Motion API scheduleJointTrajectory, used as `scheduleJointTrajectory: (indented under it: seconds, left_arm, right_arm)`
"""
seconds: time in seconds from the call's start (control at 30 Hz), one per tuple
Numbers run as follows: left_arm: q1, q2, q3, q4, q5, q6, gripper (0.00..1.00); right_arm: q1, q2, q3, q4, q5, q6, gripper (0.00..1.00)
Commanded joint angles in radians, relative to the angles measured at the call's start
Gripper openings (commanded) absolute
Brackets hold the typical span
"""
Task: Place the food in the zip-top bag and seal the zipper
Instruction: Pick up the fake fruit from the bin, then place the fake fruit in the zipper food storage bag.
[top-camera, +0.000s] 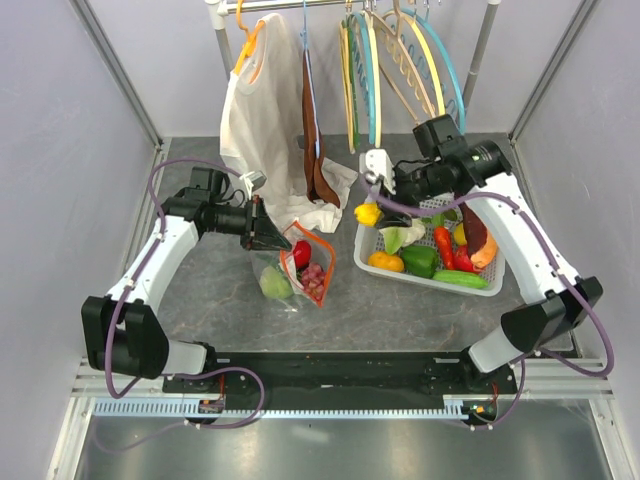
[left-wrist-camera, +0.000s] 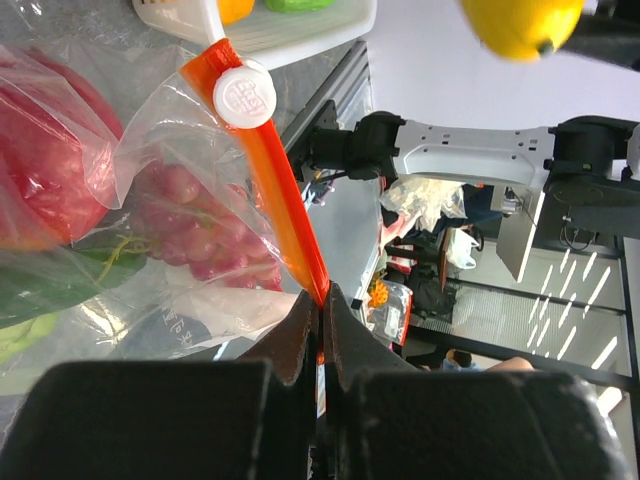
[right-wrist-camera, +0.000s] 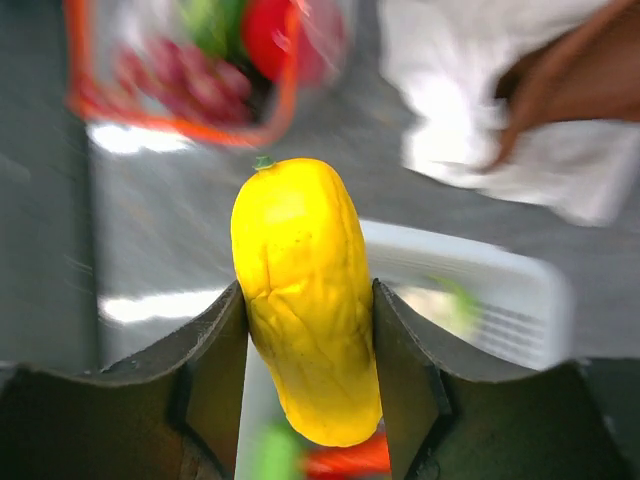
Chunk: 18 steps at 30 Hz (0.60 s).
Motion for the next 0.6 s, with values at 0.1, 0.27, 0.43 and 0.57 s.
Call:
scheduleJointTrajectory:
  seconds: [0.1,0.27,0.43,0.57]
  left_arm:
    - [0.011,-0.002,0.049,0.019,0.018,-0.02,0.02]
    - [0.011,-0.006,0.054,0.02,0.018,-0.03,0.02]
    - [0.011,-0.014,0.048,0.02,0.02,-0.022,0.02]
    - [0.011,-0.005,0.055,0.022,0.034,-0.03,0.02]
  right_arm:
    - [0.085,0.008,-0.123,0.268,-0.347,0.906,0.33]
    - [0.21,0.02,-0.145,0.422,-0.312,1.141,0.35]
    - [0.228,0.09,-0.123,0.428,-0.254,1.189,0.32]
    - [0.27,0.136,-0.144,0.45,-0.202,1.233,0.35]
